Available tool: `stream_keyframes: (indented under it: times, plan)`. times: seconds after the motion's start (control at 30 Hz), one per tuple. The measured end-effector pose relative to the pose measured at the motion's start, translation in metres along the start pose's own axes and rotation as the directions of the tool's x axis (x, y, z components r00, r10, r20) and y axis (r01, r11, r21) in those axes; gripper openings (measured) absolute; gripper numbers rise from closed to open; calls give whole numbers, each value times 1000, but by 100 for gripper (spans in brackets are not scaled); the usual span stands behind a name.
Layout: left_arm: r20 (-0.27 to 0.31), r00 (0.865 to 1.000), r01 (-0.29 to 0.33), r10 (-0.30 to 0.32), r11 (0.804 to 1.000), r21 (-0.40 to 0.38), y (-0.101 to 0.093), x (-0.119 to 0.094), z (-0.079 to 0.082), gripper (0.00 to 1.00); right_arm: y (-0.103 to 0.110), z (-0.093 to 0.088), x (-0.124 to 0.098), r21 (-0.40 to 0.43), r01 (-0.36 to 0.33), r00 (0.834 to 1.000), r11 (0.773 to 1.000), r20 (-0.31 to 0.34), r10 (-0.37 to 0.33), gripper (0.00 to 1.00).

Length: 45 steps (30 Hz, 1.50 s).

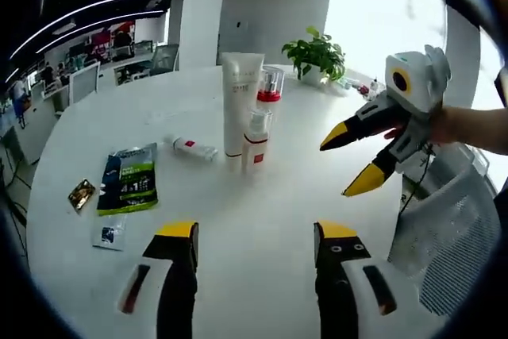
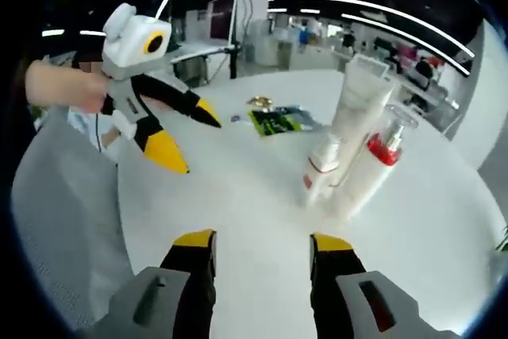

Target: Arrange the skincare products in the storage area until every visible bottle or jar stands upright without overlapping.

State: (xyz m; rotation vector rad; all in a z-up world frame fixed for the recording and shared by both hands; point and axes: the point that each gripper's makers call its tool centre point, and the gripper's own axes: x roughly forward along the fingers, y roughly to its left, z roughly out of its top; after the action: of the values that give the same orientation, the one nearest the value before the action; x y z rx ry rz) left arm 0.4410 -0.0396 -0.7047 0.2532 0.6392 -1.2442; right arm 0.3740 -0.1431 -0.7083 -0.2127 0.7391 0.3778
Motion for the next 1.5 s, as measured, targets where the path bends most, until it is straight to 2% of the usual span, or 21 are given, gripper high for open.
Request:
stream_keyframes:
  times: [0.2, 0.47, 0.57, 0.73, 0.97, 1.13, 1.23, 1.37, 1.4, 1.43, 1.5]
  plan:
    - [9, 1000, -18, 19, 998, -59, 1, -23, -9, 61, 9, -5, -13, 38, 4, 1000, 999, 1, -4, 49]
    - [18, 999, -37, 39, 993, -116, 4, -49, -17, 70, 10, -16, -30, 116, 46, 999, 992, -18, -44, 64]
    - [20, 999, -33, 36, 989, -141, 4, -59, -20, 74, 13, -18, -35, 140, 48, 999, 989, -14, -47, 64]
    - [15, 999, -34, 36, 991, -127, 1, -77, -24, 81, 16, -23, -44, 164, 50, 999, 985, -10, -49, 65]
    - [28, 999, -26, 31, 986, -166, 2, -100, -28, 92, 20, -32, -57, 225, 66, 998, 972, -16, -64, 67]
    - [35, 999, -11, 18, 983, -185, -1, -113, -33, 99, 23, -39, -66, 224, 81, 997, 971, -21, -78, 67]
    - [49, 999, -5, 14, 983, -185, -3, -119, -36, 99, 29, -42, -71, 226, 82, 997, 971, -17, -80, 70]
    - [26, 1000, -12, 17, 983, -184, -3, -125, -47, 99, 32, -45, -74, 245, 88, 996, 966, -10, -88, 78]
    - [23, 999, -18, 22, 982, -186, -3, -127, -50, 99, 42, -45, -74, 259, 44, 999, 965, 0, -46, 81]
    - [25, 999, -21, 26, 981, -195, -2, -129, -51, 99, 38, -47, -75, 257, 69, 998, 964, -6, -70, 82]
    - [30, 999, -22, 29, 977, -212, -2, -131, -53, 99, 40, -52, -76, 270, 72, 997, 960, -4, -74, 85]
